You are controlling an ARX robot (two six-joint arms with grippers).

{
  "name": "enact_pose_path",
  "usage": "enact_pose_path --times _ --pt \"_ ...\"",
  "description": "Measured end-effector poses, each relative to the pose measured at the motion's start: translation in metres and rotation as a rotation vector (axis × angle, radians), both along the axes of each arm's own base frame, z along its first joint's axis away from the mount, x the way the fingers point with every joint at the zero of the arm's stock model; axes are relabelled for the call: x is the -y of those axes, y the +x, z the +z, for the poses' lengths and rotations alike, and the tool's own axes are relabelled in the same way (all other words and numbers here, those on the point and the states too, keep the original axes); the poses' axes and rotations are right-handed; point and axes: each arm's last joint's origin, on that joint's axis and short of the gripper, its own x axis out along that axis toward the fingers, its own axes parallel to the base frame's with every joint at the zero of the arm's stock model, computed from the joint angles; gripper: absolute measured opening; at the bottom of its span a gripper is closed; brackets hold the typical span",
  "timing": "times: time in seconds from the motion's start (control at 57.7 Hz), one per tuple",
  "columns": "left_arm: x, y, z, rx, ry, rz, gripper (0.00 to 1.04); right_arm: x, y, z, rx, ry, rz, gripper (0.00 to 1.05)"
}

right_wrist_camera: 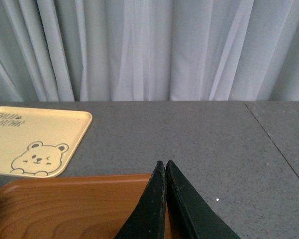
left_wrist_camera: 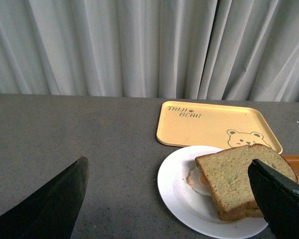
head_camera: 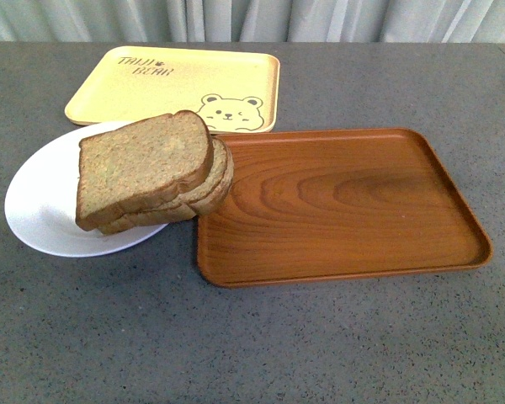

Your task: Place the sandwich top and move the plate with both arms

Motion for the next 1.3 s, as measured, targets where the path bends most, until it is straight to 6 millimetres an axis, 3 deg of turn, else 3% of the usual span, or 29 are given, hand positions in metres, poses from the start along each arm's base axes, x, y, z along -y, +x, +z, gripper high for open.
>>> enact_pose_path --times 0.191,0.606,1.3 --pt "0.0 0.0 0.0 0.0 0.0 0.0 0.96 0.016 -0.025 -0.008 -0.009 -0.004 -0.005 0.02" --pt "0.0 0.0 0.0 0.0 0.0 0.0 0.96 0.039 -0.058 -0.021 -0.009 -0.003 -0.009 0.02" --pt "0.0 0.0 0.0 0.0 0.0 0.0 0.96 0.04 -0.086 -0.01 0.026 -0.003 -0.01 0.02"
